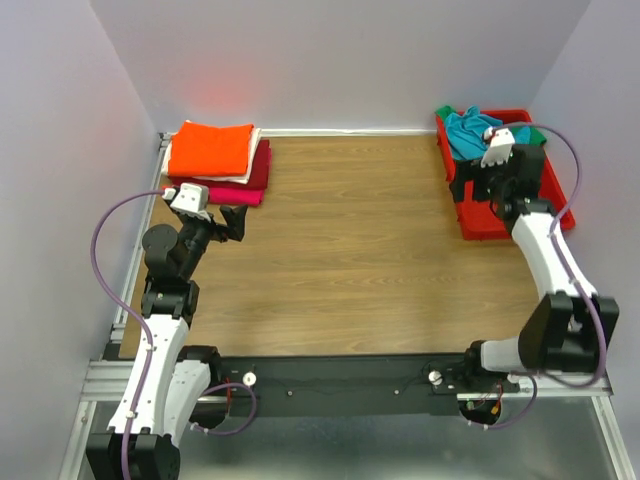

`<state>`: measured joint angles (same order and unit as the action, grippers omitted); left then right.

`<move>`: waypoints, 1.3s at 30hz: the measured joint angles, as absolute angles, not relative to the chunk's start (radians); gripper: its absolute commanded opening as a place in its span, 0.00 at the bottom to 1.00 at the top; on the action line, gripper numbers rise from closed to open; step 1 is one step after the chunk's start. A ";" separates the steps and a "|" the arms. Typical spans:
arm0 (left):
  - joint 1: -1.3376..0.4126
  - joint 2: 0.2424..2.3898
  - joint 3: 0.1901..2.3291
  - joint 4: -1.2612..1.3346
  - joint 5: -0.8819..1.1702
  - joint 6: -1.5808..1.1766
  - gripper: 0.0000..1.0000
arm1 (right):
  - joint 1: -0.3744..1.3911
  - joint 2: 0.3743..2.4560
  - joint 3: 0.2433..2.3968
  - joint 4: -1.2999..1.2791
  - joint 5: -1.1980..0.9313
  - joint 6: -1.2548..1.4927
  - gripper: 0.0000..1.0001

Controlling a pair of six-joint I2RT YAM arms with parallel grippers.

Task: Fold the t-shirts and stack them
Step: Grab the tshirt from the pile

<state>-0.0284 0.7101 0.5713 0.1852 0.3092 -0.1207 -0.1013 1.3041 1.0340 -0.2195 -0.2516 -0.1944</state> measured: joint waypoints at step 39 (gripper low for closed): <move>-0.028 0.796 0.571 0.183 0.308 -0.100 0.98 | -0.174 2.475 2.159 -0.281 0.070 -0.203 0.01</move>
